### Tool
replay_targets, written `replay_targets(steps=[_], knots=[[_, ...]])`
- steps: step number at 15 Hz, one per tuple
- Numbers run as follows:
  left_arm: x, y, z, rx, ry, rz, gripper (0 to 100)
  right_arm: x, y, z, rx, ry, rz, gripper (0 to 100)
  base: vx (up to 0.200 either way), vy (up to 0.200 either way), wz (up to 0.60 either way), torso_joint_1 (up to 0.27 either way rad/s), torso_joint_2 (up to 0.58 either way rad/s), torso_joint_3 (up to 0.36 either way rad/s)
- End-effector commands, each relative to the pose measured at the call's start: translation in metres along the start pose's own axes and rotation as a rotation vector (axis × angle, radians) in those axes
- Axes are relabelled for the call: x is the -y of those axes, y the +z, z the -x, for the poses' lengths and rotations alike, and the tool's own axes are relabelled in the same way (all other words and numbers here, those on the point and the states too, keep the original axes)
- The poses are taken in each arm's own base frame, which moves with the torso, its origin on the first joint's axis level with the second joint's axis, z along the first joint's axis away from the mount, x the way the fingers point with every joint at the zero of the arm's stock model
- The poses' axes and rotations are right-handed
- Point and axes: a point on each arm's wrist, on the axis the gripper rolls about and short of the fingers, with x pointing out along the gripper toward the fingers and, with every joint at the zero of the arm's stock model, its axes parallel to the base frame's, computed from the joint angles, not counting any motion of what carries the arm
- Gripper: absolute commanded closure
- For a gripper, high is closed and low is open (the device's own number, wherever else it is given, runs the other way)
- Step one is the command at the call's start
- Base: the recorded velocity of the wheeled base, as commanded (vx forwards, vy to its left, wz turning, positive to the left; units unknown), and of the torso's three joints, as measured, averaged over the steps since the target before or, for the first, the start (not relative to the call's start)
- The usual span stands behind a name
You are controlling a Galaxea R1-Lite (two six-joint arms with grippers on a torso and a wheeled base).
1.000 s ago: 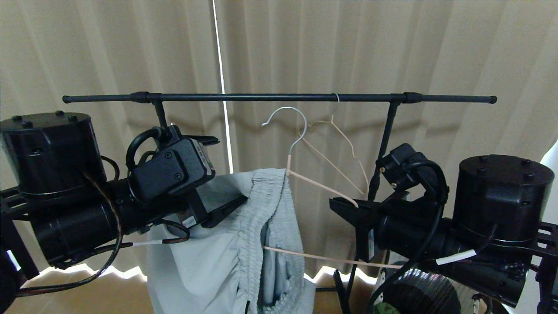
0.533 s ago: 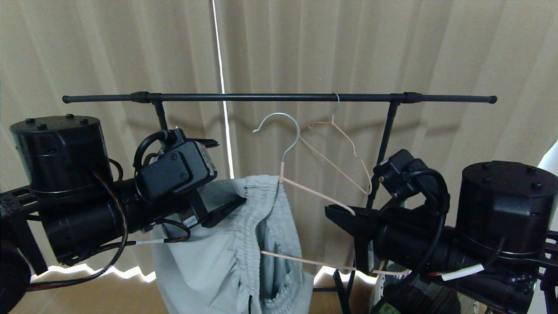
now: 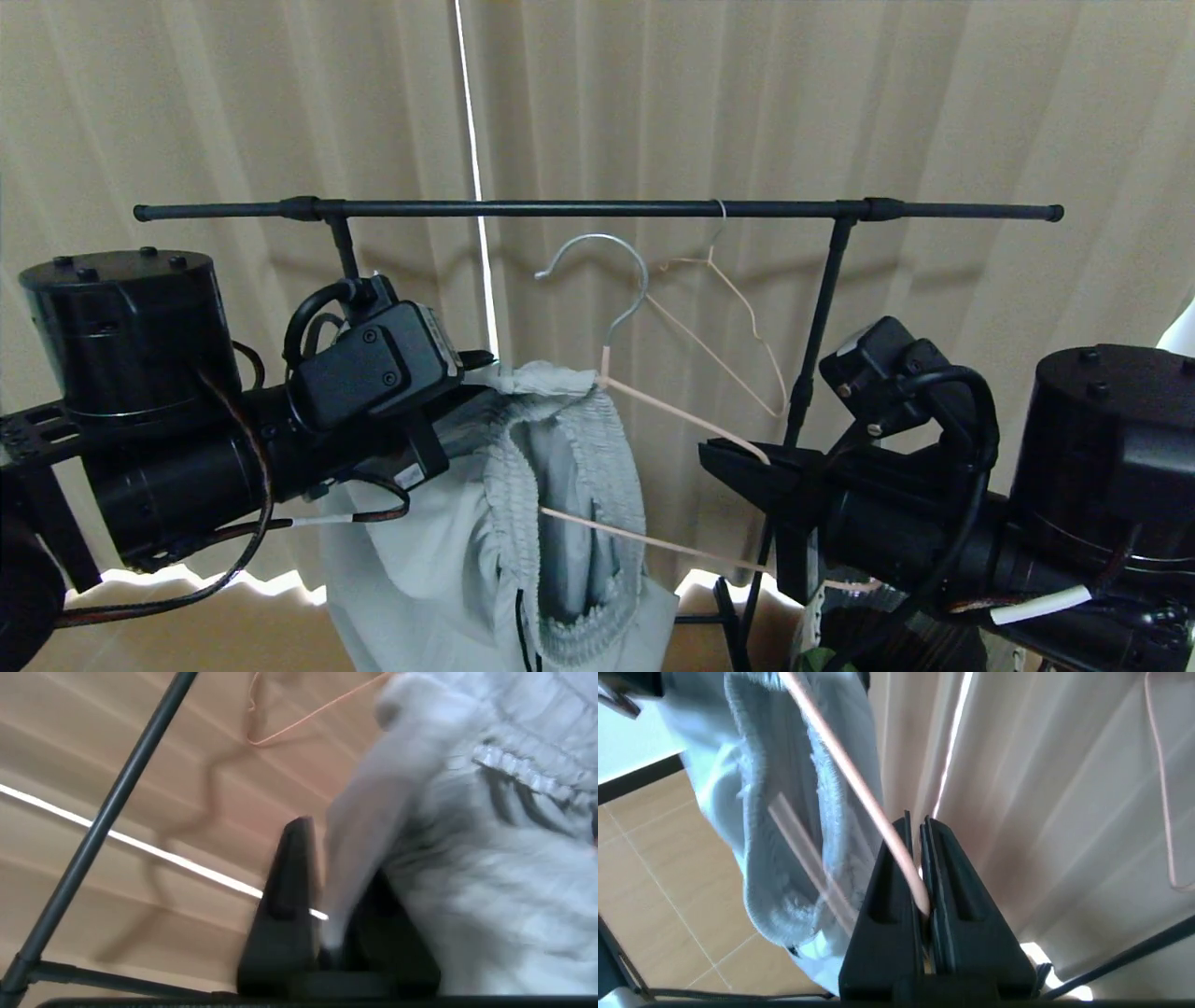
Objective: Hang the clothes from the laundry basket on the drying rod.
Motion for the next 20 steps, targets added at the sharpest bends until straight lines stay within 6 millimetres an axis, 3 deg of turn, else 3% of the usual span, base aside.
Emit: replay_targets(steps=[1,6,7,9,12,14,20], knots=[[0.001,-0.001,0.001,-0.005,-0.004,0.000,100,0.000,0.001,0.002,0.008,-0.002,-0.001,100,0.000,0.000,0.00,0.000,0.00,0.000],[0.009,-0.002,0.007,0.001,-0.013,-0.002,100,0.003,-0.001,0.006,-0.006,-0.010,0.003,100,0.000,0.000,0.00,0.000,0.00,0.000],[0.010,-0.003,0.008,0.004,-0.007,-0.003,100,0.003,-0.003,0.006,-0.012,-0.012,0.004,0,0.000,0.000,0.00,0.000,0.00,0.000],[0.009,-0.005,0.010,-0.044,0.069,0.003,100,0.006,-0.004,0.006,-0.012,-0.033,0.001,0,0.000,0.000,0.00,0.000,0.00,0.000],[0.010,-0.015,0.012,-0.251,0.234,0.091,100,0.022,-0.004,0.008,-0.003,-0.096,0.008,0,0.000,0.000,0.00,0.000,0.00,0.000],[0.010,-0.018,0.009,-0.331,0.319,0.171,100,0.023,-0.013,0.009,-0.036,-0.095,0.011,0,0.000,0.000,0.00,0.000,0.00,0.000],[0.013,-0.010,0.001,-0.298,0.359,0.363,100,0.006,-0.027,-0.003,-0.075,-0.026,0.025,0,0.000,0.000,0.00,0.000,0.00,0.000]])
